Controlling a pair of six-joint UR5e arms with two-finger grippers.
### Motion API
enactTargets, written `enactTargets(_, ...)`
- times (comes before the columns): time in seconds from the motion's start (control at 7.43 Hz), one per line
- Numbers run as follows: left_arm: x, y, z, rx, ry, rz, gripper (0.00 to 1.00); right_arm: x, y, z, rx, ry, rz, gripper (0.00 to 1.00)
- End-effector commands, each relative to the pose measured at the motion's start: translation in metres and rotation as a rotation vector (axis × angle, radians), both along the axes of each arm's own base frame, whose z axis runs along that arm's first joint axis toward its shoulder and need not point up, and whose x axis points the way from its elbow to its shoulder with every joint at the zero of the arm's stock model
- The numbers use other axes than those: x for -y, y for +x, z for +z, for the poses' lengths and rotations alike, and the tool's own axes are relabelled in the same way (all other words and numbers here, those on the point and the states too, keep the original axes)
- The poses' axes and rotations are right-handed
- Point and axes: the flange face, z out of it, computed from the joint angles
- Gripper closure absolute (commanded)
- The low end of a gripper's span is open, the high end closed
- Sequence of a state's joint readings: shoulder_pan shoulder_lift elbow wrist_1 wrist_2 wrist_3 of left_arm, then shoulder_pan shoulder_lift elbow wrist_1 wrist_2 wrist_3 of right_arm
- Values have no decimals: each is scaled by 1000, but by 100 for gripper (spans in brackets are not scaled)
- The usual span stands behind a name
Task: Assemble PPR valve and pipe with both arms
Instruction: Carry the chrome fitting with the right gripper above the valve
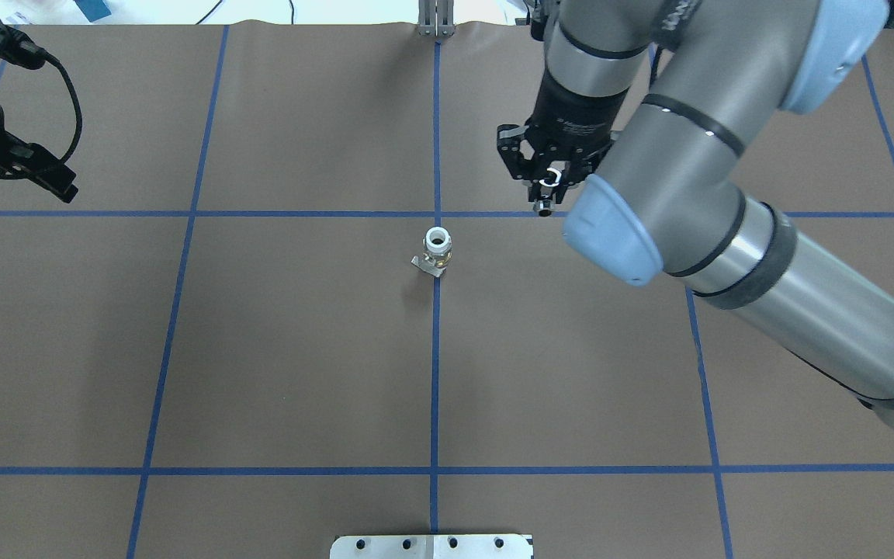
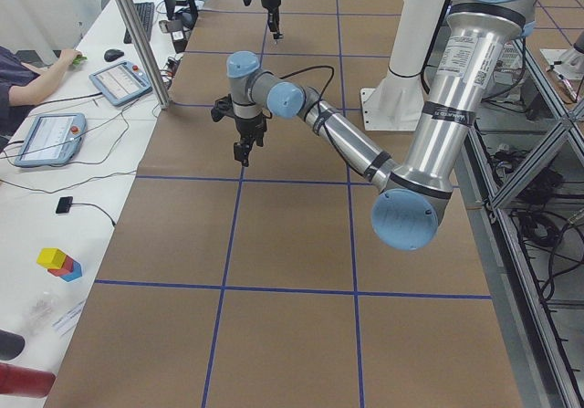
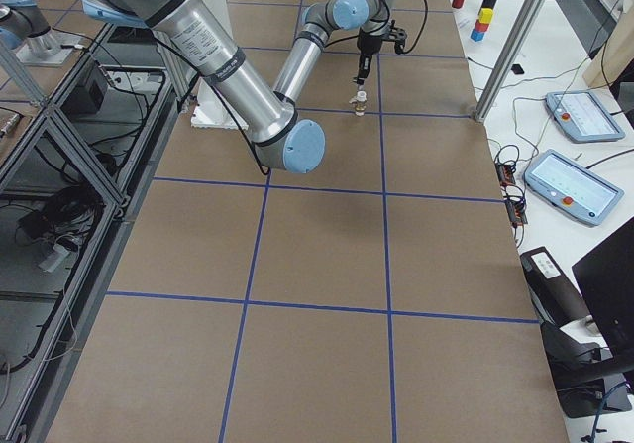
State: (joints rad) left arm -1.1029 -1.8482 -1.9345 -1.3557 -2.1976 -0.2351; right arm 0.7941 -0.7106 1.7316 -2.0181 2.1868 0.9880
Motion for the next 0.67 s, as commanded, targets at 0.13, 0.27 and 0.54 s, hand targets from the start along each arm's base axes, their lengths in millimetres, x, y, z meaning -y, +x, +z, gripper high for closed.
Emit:
enactTargets(0.13, 0, -3, 14, 11, -19, 3, 0, 12, -93, -28, -33, 13, -2, 100)
enactTargets(0.27, 1, -1, 18, 15, -27, 5, 0, 8, -103, -26, -36, 29, -8, 100)
enactTargets(0.54, 2, -1, 19, 15, -28, 5, 0, 11, -124, -22, -53, 25, -21, 100)
